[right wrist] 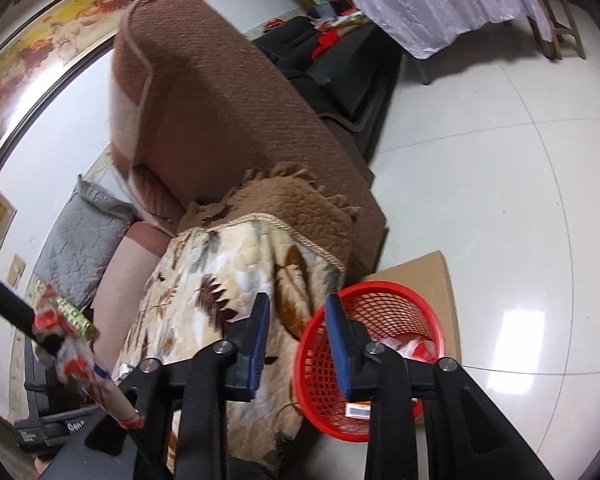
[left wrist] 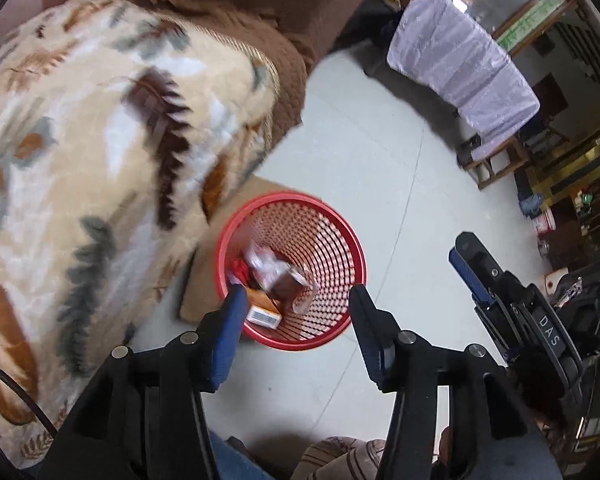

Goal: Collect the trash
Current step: 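Open the left tool over the wastebasket while the right tool releases the wrapper, then move both open tools back over the remaining trash on the throw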

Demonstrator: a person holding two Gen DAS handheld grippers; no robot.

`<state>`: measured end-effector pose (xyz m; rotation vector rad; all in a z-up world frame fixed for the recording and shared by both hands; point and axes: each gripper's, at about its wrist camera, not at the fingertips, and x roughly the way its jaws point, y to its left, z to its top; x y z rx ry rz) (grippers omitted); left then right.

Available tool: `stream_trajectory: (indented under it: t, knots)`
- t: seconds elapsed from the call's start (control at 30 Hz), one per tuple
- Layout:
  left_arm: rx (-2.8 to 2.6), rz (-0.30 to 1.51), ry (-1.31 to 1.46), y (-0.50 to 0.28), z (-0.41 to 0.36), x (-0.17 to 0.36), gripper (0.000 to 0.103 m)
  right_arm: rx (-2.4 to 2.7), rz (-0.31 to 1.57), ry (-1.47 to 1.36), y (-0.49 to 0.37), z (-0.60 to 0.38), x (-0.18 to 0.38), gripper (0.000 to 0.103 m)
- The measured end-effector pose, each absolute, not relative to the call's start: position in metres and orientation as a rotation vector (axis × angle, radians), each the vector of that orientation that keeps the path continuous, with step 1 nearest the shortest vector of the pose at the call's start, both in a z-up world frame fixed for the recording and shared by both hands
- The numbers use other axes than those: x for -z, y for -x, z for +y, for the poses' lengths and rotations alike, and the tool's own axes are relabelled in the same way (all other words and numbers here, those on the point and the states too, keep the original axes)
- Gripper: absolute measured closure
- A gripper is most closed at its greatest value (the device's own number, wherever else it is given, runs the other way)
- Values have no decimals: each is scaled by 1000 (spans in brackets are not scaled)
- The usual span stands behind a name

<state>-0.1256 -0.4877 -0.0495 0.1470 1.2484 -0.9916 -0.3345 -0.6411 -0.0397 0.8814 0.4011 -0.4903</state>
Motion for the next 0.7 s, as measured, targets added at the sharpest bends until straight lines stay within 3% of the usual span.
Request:
stream_trajectory:
  t: [0.1, 0.23, 0.3, 0.7]
  knots:
    - [964, 1198, -94, 117, -460, 26, 52, 447, 384, -857, 327, -625, 25, 49]
    - [898, 1119, -32, 114, -413, -3, 51, 366, 370, -813, 312, -596, 4, 47]
    - [865, 1090, -9, 115, -387, -18, 51, 325, 368, -788, 304, -580, -6, 40]
    - [681, 950, 163, 110, -234, -68, 48, 74, 398, -643, 253, -476, -51, 26]
